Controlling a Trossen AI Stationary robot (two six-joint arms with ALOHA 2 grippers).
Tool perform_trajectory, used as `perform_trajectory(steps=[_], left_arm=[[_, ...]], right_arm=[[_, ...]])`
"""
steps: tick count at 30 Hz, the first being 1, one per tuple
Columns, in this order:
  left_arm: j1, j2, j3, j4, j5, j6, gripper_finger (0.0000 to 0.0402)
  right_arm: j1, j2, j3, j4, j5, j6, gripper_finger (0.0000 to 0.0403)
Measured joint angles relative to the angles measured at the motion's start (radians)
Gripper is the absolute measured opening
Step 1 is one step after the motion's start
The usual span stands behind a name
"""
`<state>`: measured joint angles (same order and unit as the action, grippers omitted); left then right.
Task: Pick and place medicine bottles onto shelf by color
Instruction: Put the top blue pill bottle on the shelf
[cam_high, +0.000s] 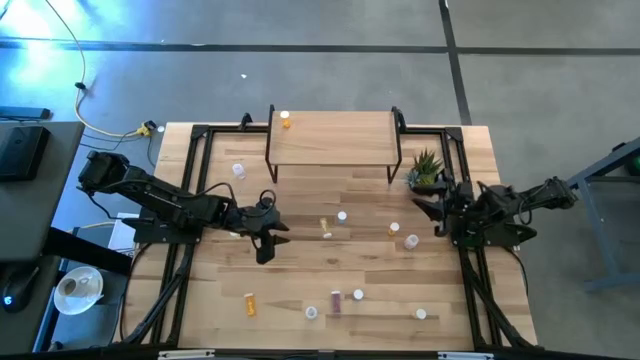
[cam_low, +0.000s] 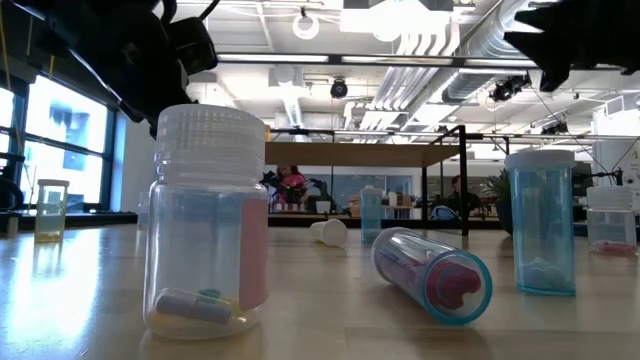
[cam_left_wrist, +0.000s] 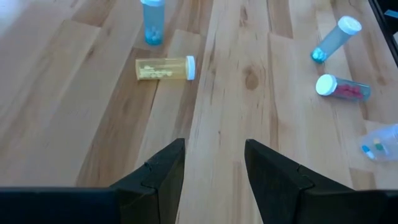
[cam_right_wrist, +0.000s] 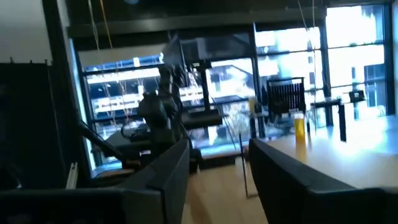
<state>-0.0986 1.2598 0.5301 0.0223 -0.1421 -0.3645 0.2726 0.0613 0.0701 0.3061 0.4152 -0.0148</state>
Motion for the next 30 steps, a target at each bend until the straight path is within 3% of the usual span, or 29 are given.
perform_trajectory(steps=[9, 22, 30], left_arm=[[0.000, 0.000, 0.000, 0.042, 0.000, 0.009, 0.0158], [0.000, 0.000, 0.000, 0.057, 0.003, 0.027, 0.0158], [0.000, 0.000, 0.000, 0.057, 0.003, 0.027, 0.0158]], right_arm=[[0.000, 0.157, 0.132, 0.006, 0.024, -0.015, 0.0229], [0.000, 0.624, 0.388, -0.247, 0.049, 0.015, 0.0232], [-0.023, 0.842, 0.441, -0.259, 0.023, 0.066, 0.0231]])
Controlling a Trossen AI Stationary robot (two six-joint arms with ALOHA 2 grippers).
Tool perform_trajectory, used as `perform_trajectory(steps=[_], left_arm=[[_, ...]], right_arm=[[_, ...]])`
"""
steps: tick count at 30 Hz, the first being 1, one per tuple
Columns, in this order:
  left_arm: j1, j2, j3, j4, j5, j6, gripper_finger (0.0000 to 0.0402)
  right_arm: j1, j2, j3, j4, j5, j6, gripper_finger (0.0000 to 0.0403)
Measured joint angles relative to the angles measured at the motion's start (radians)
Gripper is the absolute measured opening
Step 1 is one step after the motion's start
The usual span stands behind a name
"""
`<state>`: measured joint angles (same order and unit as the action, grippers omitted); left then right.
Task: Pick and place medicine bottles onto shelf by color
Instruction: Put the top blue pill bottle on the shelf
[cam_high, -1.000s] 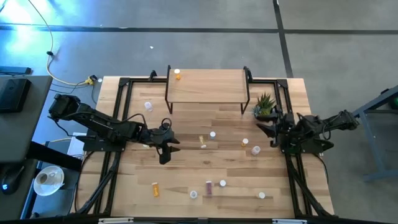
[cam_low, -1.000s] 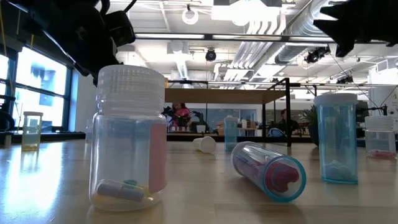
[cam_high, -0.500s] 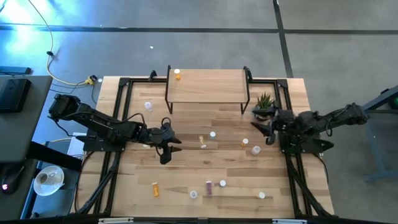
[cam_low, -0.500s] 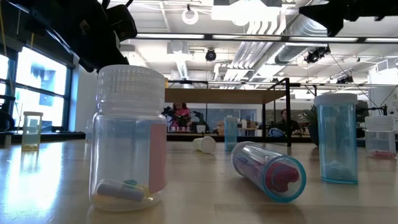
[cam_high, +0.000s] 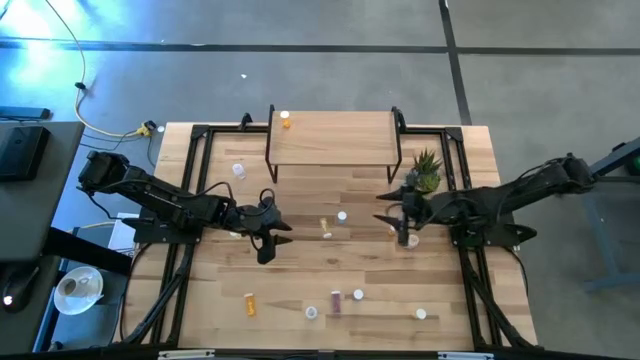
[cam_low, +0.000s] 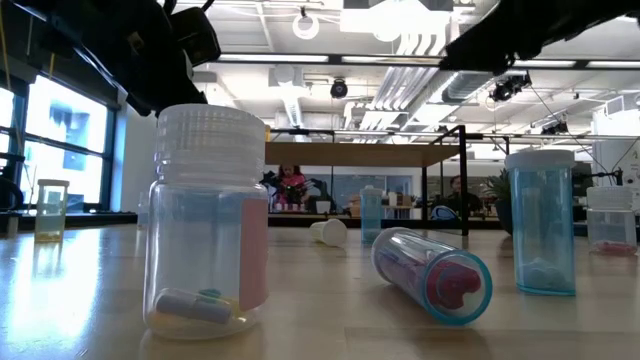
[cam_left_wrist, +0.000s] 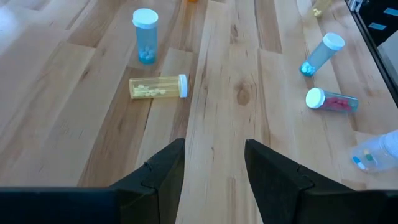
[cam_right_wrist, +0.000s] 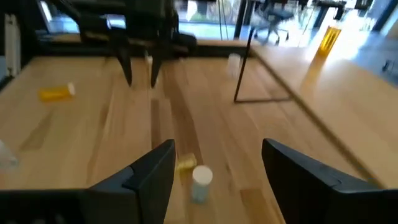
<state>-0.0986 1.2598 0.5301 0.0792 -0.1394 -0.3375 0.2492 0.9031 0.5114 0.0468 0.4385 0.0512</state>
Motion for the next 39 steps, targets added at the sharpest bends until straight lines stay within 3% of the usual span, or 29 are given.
perform_trajectory(steps=[5, 13, 39], left_arm=[[0.000, 0.000, 0.000, 0.000, 0.000, 0.000, 0.0158], [0.000, 0.000, 0.000, -0.001, 0.000, 0.000, 0.0158], [0.000, 0.000, 0.001, -0.002, -0.002, 0.000, 0.0158]], right_arm=[[-0.069, 0.121, 0.000, 0.016, -0.071, 0.078, 0.0231], [-0.143, 0.317, 0.000, 0.183, -0.188, 0.088, 0.0231], [-0.184, 0.760, 0.000, 0.617, -0.184, 0.040, 0.0231]])
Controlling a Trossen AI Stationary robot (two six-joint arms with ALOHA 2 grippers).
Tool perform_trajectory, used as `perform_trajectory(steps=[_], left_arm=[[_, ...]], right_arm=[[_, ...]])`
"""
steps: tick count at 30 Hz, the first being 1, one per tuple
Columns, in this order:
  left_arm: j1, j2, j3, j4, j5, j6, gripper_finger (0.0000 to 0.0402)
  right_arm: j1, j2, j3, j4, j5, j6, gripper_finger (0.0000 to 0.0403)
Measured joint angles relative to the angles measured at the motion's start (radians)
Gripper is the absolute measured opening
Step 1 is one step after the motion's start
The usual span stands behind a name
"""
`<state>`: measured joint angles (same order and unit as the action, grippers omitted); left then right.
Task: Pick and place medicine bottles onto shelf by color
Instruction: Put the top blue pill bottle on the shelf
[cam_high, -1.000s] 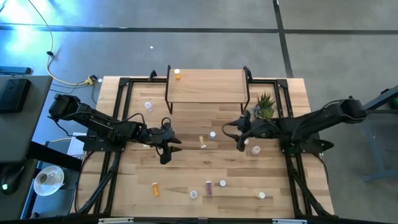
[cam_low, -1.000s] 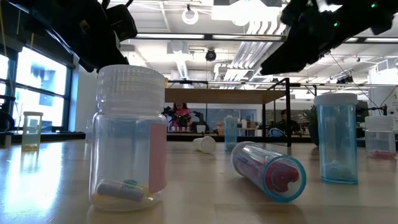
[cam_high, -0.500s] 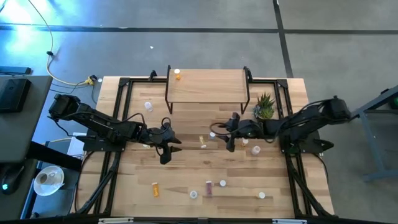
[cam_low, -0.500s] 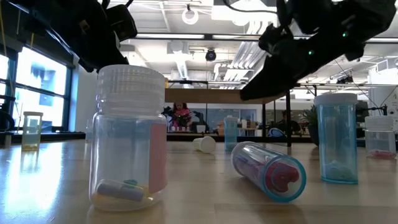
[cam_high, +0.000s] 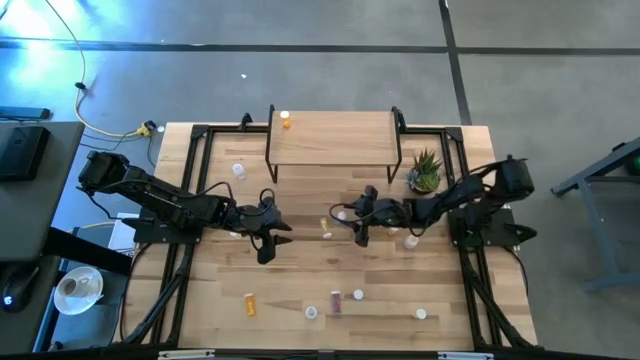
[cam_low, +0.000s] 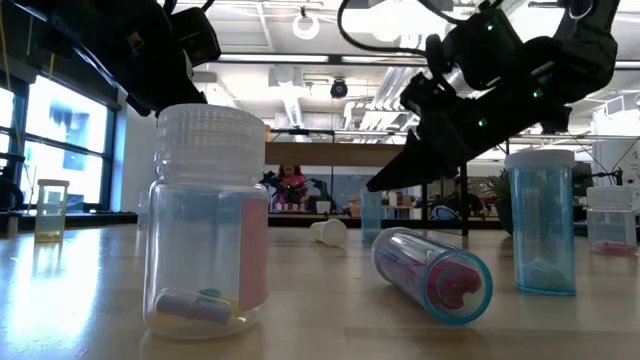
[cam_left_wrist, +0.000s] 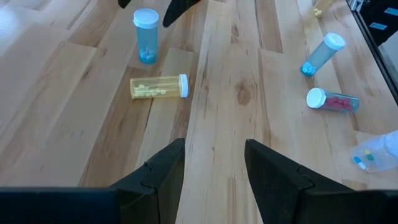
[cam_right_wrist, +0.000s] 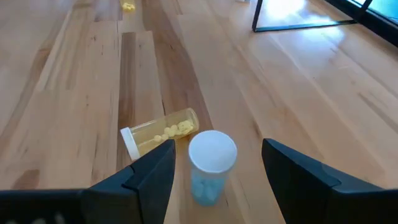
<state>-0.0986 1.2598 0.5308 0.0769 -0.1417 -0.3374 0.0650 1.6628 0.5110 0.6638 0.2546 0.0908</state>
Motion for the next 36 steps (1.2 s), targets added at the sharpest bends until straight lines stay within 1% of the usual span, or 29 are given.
perform_trajectory(steps=[9, 11, 19, 23, 31, 36], left_arm=[[0.000, 0.000, 0.000, 0.000, 0.000, 0.016, 0.0158], [0.000, 0.000, 0.000, 0.000, 0.000, 0.016, 0.0158], [0.000, 0.000, 0.000, 0.000, 0.000, 0.018, 0.0158], [0.000, 0.000, 0.000, 0.000, -0.002, 0.019, 0.0158], [0.000, 0.000, 0.000, 0.000, -0.003, 0.019, 0.0158], [0.000, 0.000, 0.000, 0.000, -0.005, 0.034, 0.0158]], right_arm=[[0.000, 0.050, 0.000, 0.067, -0.011, 0.011, 0.0226], [0.000, 0.051, 0.000, 0.065, -0.024, 0.014, 0.0213], [0.000, 0.051, 0.000, 0.059, -0.042, 0.002, 0.0133], [-0.003, 0.051, 0.000, 0.059, -0.043, -0.003, 0.0111], [-0.019, 0.045, 0.000, 0.058, -0.049, -0.013, 0.0106], [-0.027, -0.031, -0.001, 0.058, -0.058, -0.029, 0.0107]])
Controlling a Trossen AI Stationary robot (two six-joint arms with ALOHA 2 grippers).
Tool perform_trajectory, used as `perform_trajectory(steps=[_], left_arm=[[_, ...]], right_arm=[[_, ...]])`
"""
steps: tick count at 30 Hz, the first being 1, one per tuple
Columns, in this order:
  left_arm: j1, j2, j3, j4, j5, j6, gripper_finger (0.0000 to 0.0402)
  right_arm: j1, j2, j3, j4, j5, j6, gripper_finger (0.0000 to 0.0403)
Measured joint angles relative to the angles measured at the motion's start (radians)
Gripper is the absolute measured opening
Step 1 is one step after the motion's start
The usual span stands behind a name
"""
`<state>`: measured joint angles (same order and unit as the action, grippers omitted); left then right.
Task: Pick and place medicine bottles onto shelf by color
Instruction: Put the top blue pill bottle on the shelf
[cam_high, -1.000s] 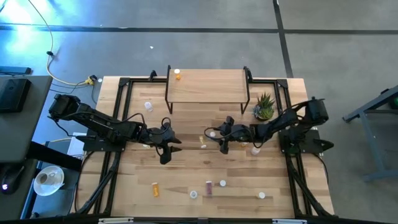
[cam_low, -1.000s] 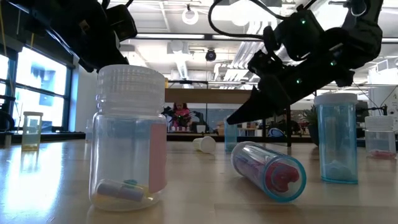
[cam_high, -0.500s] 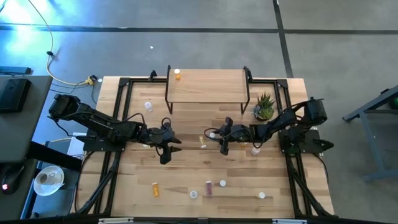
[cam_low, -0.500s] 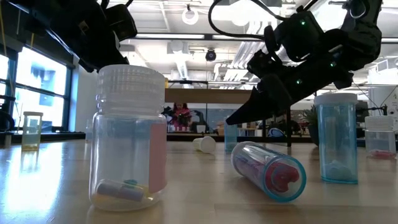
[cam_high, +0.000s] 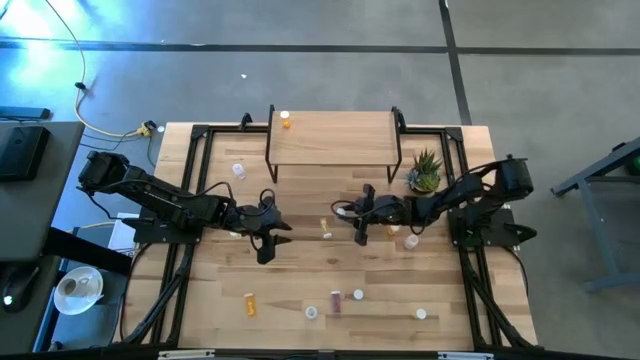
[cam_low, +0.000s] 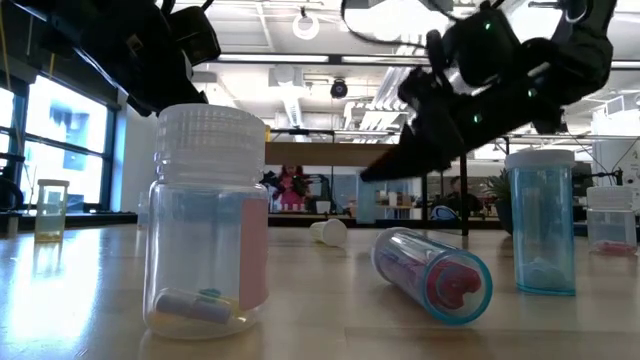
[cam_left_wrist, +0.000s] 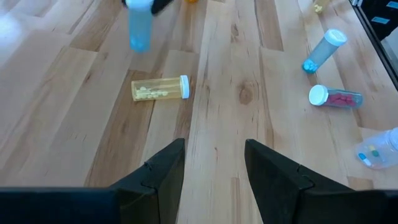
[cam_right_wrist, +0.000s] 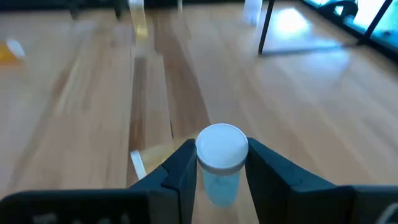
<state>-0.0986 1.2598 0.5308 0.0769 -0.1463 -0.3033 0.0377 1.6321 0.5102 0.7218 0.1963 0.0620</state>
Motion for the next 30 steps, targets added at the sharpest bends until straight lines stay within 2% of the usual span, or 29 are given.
perform_trajectory(steps=[10, 18, 23, 26, 30], left_arm=[[0.000, 0.000, 0.000, 0.002, 0.000, 0.000, 0.0158], [0.000, 0.000, 0.000, 0.002, 0.000, 0.000, 0.0158], [0.000, 0.000, 0.000, 0.003, -0.011, 0.000, 0.0158], [0.001, 0.000, 0.000, 0.003, -0.023, 0.000, 0.0158], [0.001, 0.000, 0.000, 0.003, -0.024, 0.000, 0.0158]], right_arm=[[-0.060, -0.297, 0.000, -0.036, 0.003, -0.062, 0.0107], [-0.210, -0.523, 0.003, -0.081, 0.013, -0.142, 0.0107], [-0.345, -0.594, 0.101, -0.290, 0.014, -0.149, 0.0107], [-0.416, -0.591, 0.200, -0.447, 0.014, -0.150, 0.0107], [-0.489, -0.573, 0.293, -0.566, 0.013, -0.130, 0.0107]])
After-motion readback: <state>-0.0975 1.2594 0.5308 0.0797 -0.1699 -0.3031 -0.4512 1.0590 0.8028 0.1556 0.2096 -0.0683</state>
